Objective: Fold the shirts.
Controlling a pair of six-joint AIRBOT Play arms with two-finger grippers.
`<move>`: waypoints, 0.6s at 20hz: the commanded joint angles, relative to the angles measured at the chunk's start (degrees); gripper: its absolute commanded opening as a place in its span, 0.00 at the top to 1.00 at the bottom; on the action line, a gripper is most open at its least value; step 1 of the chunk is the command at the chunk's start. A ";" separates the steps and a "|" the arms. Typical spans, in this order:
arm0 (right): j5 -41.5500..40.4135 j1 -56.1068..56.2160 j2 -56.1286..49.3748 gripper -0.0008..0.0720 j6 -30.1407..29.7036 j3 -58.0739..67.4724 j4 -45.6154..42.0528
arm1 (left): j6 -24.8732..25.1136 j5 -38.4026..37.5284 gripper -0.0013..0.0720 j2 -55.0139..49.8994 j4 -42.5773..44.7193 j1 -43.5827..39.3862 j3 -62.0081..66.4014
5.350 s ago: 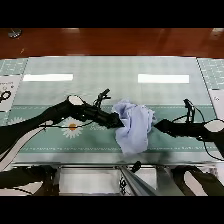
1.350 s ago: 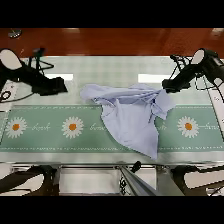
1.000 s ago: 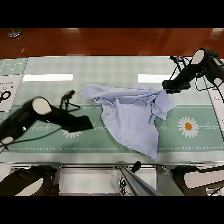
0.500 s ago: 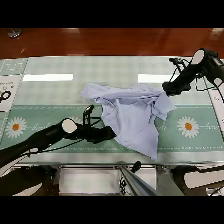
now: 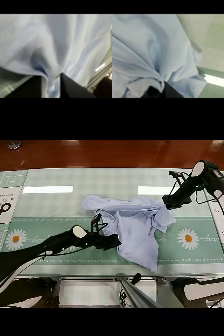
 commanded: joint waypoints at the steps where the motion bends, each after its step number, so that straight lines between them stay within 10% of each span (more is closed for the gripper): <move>1: 0.66 0.07 0.00 0.95 0.11 0.02 -0.28 | 0.63 -2.45 0.87 -4.72 -1.09 0.15 3.69; 5: 0.57 0.02 0.00 0.95 -0.66 0.02 -0.61 | 4.98 -3.63 0.96 -4.72 -1.05 0.15 4.70; 9: 0.81 -1.11 1.46 0.35 -2.89 0.02 -0.46 | 5.97 -6.64 0.96 -4.61 -0.83 0.15 4.68; 12: 0.28 -7.39 5.84 0.32 -3.21 0.02 0.31 | 6.60 -7.93 0.96 -4.44 -0.83 0.13 4.68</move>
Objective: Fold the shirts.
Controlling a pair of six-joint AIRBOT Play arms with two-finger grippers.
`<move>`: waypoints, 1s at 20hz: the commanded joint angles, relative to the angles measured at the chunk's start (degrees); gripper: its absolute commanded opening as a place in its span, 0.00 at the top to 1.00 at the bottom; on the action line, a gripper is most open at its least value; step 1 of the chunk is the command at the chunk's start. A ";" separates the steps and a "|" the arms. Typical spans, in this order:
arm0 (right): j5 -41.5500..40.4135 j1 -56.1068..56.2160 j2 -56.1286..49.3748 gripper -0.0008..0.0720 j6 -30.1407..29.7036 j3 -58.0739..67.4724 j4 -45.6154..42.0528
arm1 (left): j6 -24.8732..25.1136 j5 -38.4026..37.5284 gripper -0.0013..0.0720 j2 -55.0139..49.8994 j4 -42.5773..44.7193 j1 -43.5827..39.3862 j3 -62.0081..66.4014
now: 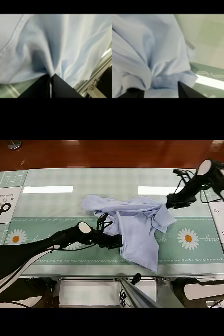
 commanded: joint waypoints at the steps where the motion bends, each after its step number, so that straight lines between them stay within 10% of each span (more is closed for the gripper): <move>1: -0.22 -7.15 4.35 0.32 -0.87 -0.04 2.03 | 1.16 -1.99 0.96 0.07 -0.15 0.02 0.13; 10: -4.83 -24.74 13.90 0.31 -9.14 -29.51 26.18 | 1.16 -2.67 0.96 0.28 -0.17 0.04 0.15; 20: -16.85 -21.14 13.88 0.32 -12.92 -43.39 27.69 | 1.14 -4.96 0.96 0.31 -0.17 0.04 0.15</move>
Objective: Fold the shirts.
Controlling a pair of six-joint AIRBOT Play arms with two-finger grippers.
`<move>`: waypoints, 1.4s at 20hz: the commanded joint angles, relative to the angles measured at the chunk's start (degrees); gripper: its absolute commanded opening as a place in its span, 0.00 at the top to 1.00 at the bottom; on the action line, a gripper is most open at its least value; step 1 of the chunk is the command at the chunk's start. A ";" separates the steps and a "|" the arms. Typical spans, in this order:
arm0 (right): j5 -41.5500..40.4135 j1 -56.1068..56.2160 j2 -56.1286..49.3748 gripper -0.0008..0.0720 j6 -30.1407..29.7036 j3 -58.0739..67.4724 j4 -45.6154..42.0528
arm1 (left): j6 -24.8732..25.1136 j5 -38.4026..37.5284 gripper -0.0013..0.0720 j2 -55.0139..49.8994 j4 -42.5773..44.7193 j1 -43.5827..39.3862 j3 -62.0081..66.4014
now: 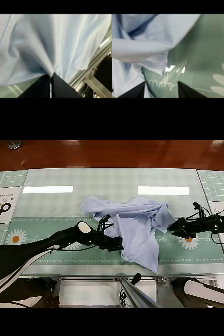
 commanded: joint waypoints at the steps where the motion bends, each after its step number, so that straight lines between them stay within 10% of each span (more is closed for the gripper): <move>1: -5.46 0.24 0.07 0.32 -0.94 -3.04 1.46 | 0.00 -0.70 0.96 0.04 0.00 0.04 0.07; 11: -14.97 9.75 0.02 0.43 3.30 -3.43 -0.57 | -0.11 -0.74 0.96 0.15 -0.04 0.59 0.07; 16: -15.76 12.59 0.04 0.95 4.31 -3.37 -1.18 | -0.13 -0.85 0.96 0.48 -0.02 3.98 0.07; 23: -3.50 11.82 12.44 0.95 0.87 8.70 2.86 | 3.23 3.54 0.96 17.40 0.20 8.70 0.11; 28: -10.73 11.82 28.65 0.95 3.04 29.00 4.00 | 4.33 16.59 0.96 47.95 0.50 19.67 3.54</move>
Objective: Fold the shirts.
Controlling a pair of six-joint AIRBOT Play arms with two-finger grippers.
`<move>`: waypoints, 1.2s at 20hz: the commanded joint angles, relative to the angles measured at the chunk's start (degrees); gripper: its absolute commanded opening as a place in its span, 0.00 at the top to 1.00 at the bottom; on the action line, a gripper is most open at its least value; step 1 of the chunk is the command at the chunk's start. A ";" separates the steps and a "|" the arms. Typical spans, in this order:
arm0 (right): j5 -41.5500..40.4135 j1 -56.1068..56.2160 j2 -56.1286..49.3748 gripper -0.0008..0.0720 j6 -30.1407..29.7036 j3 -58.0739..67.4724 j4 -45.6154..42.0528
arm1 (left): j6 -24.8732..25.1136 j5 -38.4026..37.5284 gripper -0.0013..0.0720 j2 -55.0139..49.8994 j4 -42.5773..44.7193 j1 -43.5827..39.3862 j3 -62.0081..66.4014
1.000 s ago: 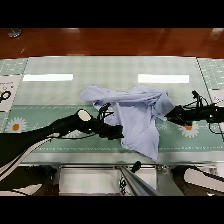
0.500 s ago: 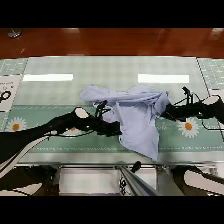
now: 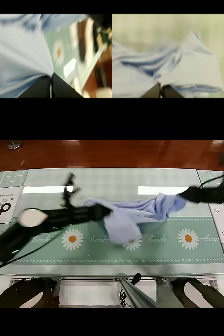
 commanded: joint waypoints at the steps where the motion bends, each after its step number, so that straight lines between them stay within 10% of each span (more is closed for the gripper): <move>1: -5.22 0.02 9.90 0.95 3.21 13.84 -0.50 | 0.61 11.30 0.96 20.35 0.13 8.70 3.63; 8: -9.35 0.02 17.62 0.95 10.32 29.97 -7.80 | 0.17 7.13 0.96 37.44 6.69 29.57 22.49; 15: -1.86 0.04 20.74 0.95 17.29 39.93 -26.21 | -27.04 -22.56 0.96 36.83 43.17 38.64 38.10; 24: 5.86 0.42 20.20 0.95 18.71 39.98 -33.86 | -29.75 -32.81 0.96 35.28 58.40 38.62 42.45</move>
